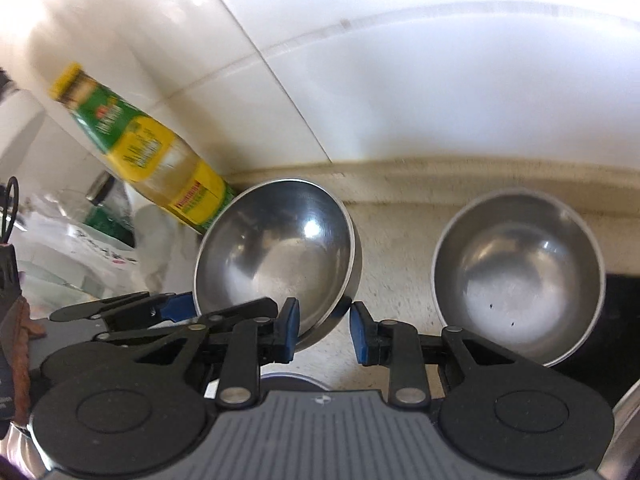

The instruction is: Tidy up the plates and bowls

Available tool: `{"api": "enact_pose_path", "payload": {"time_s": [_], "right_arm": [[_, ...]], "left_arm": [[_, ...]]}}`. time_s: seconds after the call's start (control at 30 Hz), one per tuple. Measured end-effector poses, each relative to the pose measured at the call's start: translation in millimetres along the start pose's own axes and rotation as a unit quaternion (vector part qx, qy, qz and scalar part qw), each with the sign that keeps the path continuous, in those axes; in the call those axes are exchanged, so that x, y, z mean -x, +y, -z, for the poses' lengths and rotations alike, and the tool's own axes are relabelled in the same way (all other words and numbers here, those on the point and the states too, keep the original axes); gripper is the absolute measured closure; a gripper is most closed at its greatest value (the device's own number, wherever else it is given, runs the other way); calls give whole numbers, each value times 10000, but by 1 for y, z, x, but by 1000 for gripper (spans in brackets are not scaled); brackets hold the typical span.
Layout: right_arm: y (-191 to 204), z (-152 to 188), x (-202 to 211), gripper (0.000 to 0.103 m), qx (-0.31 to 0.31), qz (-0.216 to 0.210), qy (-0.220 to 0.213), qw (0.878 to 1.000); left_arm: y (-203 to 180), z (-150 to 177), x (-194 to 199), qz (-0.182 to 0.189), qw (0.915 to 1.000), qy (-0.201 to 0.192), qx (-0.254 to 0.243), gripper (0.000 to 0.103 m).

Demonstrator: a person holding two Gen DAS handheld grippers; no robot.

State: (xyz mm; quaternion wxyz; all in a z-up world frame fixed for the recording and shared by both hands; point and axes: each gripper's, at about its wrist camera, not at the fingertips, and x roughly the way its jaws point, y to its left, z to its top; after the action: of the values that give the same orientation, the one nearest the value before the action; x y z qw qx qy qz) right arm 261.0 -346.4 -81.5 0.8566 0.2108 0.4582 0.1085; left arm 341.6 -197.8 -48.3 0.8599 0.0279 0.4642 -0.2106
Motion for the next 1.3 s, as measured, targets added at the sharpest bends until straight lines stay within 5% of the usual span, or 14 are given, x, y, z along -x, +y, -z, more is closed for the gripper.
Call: {"api": "enact_pose_path", "payload": {"time_s": [0.4,1.0,1.3], "right_arm": [[24,27,61,72,215,-46,-126,9997],[13,68,36,69,8,59,787,9969],[-14,56,80,68,-113,285,184,9994]], "left_arm": [[-19,22,66,212,9988,-373,-236,46],[-25,61,51,180,9988,299,-347,44],[-28,39,58,199,9992,12,-358,39]]}}
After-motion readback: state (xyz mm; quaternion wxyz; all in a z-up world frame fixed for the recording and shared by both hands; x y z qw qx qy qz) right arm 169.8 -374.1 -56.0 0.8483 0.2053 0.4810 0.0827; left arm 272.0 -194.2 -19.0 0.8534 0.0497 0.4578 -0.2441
